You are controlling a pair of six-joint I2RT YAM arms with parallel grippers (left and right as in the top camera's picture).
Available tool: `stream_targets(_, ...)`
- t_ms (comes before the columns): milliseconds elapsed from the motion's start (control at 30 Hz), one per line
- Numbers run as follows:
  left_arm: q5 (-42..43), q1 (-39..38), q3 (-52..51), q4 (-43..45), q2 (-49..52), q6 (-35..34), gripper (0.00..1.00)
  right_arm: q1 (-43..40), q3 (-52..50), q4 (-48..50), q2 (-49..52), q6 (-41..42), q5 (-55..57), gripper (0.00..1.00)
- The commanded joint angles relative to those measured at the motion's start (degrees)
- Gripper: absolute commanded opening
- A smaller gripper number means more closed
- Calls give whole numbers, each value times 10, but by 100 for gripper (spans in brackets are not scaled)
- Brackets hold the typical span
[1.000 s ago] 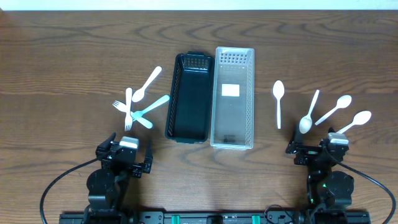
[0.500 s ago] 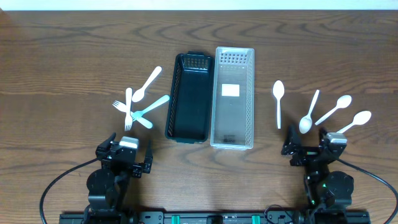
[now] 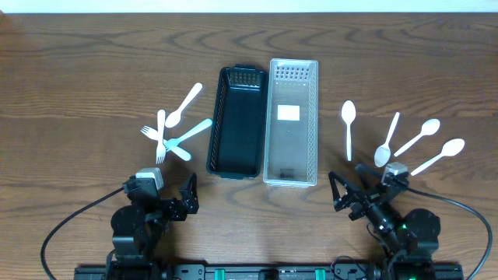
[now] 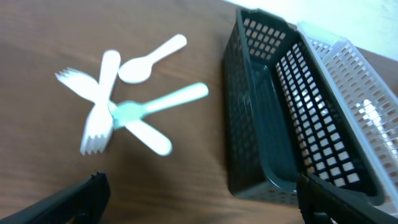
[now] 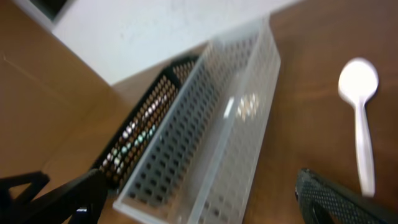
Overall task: Pack container
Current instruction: 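Reach the right gripper to the upright white spoon and grasp it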
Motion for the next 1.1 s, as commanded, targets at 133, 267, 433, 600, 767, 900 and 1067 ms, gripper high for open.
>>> stream_targets(133,62,3,101,-8,77,-63,98,5,94,-19,150,-70,-10,99)
stream_targets(267,36,3,216,-35,174,-55,98,5,205,-90,291,-144,60,99)
stream_targets(433,27,3,382,-139,358,-15,98,2,433,-264,490,-194,189,99)
stream_targets(600,27,3,513,-205,536,-2,98,-28,673,-410,682,-236,239,99)
stream_targets(767,27,25,577,-219,648,22,98,-38,761,-430,779,-279,225,99)
stream_targets(900,27,70,586,-221,688,31,98,-61,761,-400,839,-207,281,85)
stream_targets(1067,-1,136,586,-245,693,78,98,-93,761,-401,931,-169,281,85)
